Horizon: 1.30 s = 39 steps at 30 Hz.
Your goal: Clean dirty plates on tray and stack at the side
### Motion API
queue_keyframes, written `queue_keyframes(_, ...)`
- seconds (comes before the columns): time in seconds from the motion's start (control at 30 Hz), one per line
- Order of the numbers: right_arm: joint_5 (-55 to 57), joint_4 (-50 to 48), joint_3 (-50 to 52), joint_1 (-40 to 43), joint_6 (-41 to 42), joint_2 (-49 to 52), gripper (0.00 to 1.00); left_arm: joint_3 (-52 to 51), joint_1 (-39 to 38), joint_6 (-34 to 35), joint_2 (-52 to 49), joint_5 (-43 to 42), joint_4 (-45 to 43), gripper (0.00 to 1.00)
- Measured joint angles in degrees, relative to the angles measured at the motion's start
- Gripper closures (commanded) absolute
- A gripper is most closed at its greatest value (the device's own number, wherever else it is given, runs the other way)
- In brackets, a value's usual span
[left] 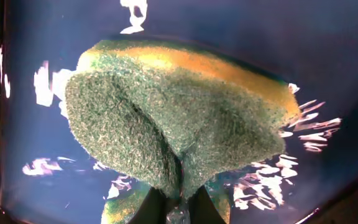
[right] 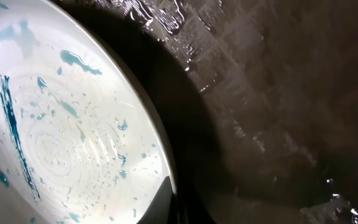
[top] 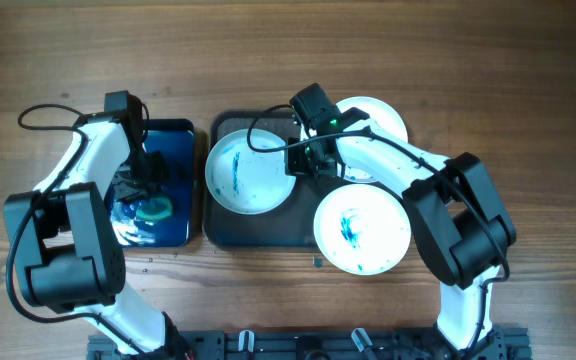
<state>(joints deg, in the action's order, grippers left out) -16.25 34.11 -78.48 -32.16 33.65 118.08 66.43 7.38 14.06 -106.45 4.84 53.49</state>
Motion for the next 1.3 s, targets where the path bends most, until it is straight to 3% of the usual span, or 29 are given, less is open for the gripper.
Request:
queue_keyframes(0.27,0.0,0.1,-0.7,0.0,0.0,0.0,0.96,7.4,-0.2,-1.7,3.1,-11.4,7.0,0.96)
queue_keyframes(0.5,0.0,1.0,-0.8,0.1,0.0,0.0,0.96,9.6,-5.0,-2.9,9.8,-22.9,4.9,0.96)
queue_keyframes(0.7,0.0,1.6,-0.8,0.1,0.0,0.0,0.96,9.6,-14.5,-2.9,2.7,-21.7,-2.9,0.96)
queue_keyframes(1.0,0.3,1.7,-0.8,0.3,-0.1,0.0,0.96,11.0,-18.6,-3.5,-8.8,-20.4,-4.1,0.96)
queue_keyframes(1.07,0.4,1.9,-0.8,0.3,-0.1,0.0,0.95,11.3,-19.0,-4.8,-9.1,-22.0,-3.6,0.96)
queue_keyframes(1.2,0.5,1.9,-0.8,0.4,-0.1,0.0,0.96,11.3,-21.5,-10.6,-10.3,-33.1,-1.9,0.96)
queue_keyframes(1.3,0.5,1.7,-0.8,0.4,-0.1,0.1,0.96,11.2,-22.8,-8.1,-10.6,-31.6,-2.5,0.96)
